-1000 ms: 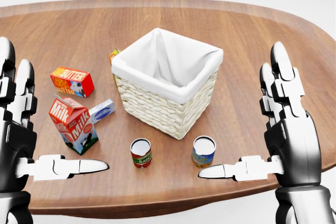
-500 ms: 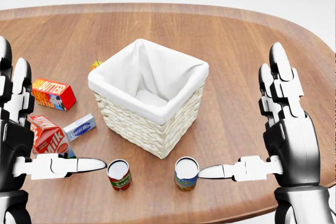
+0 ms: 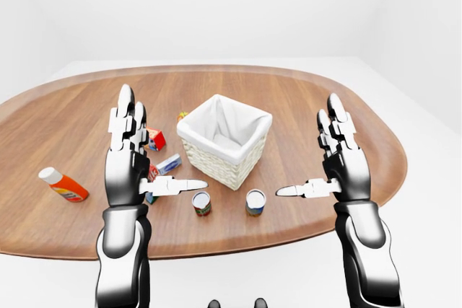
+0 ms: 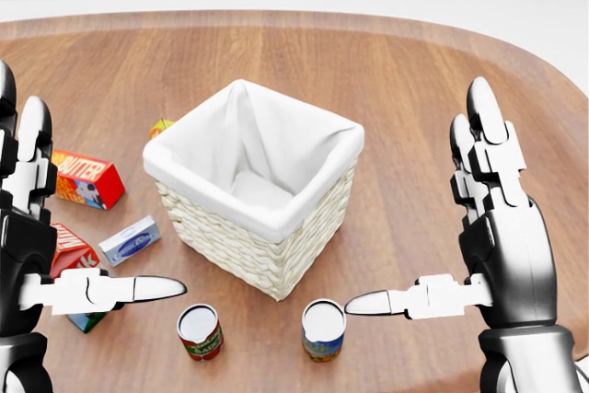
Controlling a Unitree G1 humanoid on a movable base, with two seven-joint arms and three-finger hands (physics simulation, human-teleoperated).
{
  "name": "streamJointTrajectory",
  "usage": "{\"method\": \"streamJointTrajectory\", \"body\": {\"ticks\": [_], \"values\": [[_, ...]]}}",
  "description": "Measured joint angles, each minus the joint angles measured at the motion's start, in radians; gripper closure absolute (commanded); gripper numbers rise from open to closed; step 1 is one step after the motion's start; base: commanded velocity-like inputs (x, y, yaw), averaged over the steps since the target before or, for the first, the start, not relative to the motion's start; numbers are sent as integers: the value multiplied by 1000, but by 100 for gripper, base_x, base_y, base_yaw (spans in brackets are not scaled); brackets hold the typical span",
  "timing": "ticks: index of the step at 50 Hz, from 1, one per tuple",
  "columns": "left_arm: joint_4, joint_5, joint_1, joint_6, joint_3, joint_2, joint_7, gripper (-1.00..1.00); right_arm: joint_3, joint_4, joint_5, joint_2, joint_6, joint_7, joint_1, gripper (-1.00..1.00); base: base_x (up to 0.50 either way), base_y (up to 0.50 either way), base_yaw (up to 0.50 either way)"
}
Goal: Pick up the alphabet soup, and put it in the basket.
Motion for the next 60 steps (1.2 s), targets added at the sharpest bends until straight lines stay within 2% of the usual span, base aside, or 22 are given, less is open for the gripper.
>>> {"method": "streamJointTrajectory", "body": {"ticks": [60], "values": [[-5, 7, 9, 0, -8, -4, -3, -100, 10, 18, -14, 3, 0, 2, 12, -100, 9, 0, 0]]}}
